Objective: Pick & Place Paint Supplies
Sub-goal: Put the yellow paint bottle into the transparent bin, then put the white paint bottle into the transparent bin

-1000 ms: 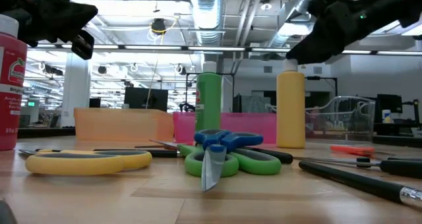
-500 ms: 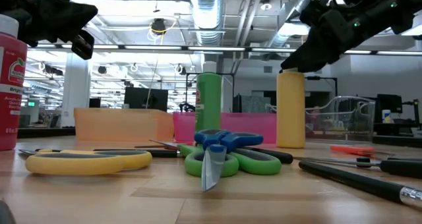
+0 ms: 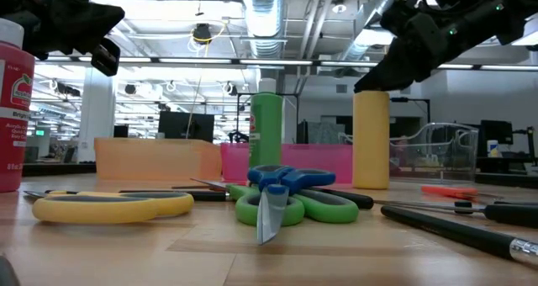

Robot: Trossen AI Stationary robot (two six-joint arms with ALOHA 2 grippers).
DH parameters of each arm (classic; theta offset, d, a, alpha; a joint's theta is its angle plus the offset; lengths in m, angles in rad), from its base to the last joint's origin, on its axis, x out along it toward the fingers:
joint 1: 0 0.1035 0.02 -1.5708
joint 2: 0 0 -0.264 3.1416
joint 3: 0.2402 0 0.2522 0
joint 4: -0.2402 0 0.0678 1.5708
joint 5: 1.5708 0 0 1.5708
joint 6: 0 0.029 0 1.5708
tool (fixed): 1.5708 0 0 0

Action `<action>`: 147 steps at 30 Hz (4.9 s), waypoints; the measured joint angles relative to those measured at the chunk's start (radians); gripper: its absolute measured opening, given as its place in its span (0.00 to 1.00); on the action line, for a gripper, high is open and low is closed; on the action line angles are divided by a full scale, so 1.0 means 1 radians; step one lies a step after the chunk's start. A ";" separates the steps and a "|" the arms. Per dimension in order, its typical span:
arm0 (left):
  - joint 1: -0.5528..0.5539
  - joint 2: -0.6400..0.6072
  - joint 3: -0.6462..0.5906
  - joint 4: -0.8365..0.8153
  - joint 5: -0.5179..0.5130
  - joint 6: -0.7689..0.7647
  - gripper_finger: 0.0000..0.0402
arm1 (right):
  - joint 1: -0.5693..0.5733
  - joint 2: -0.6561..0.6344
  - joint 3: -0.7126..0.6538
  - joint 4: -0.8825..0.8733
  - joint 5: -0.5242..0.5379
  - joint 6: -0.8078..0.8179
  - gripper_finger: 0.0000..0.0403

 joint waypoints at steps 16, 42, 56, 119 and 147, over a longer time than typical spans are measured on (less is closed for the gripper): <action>0.000 0.000 0.000 0.000 0.000 0.000 0.00 | -0.002 -0.030 -0.001 0.031 0.024 0.004 0.28; 0.000 0.000 0.000 0.001 0.000 0.000 0.00 | -0.586 -0.192 0.495 -0.486 0.050 0.001 0.28; 0.000 0.000 0.000 0.001 0.000 0.000 0.00 | -0.918 -0.013 0.300 -0.305 -0.138 0.012 0.28; 0.000 0.000 0.000 0.001 0.000 0.000 0.00 | -0.983 0.191 0.100 0.122 -0.130 -0.023 0.34; 0.000 0.000 0.000 0.001 0.000 0.000 0.00 | -0.980 0.089 0.195 -0.046 -0.135 -0.038 0.70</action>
